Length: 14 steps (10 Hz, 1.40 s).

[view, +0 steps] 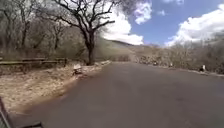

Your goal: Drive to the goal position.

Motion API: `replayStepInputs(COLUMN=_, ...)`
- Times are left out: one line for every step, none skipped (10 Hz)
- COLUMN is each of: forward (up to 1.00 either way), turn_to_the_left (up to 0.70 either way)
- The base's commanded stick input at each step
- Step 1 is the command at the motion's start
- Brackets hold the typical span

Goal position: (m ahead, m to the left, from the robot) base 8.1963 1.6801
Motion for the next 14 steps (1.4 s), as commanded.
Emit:
replayStepInputs(forward=0.7, turn_to_the_left=0.14)
replayStepInputs(forward=0.7, turn_to_the_left=0.22)
replayStepInputs(forward=0.7, turn_to_the_left=0.0)
replayStepInputs(forward=0.7, turn_to_the_left=0.0)
replayStepInputs(forward=0.7, turn_to_the_left=0.0)
replayStepInputs(forward=0.7, turn_to_the_left=0.0)
replayStepInputs(forward=0.7, turn_to_the_left=0.0)
replayStepInputs(forward=0.7, turn_to_the_left=0.0)
replayStepInputs(forward=0.7, turn_to_the_left=0.0)
replayStepInputs(forward=0.7, turn_to_the_left=0.0)
replayStepInputs(forward=0.7, turn_to_the_left=0.0)
replayStepInputs(forward=0.7, turn_to_the_left=0.0)
replayStepInputs(forward=0.7, turn_to_the_left=0.0)
replayStepInputs(forward=0.7, turn_to_the_left=0.0)
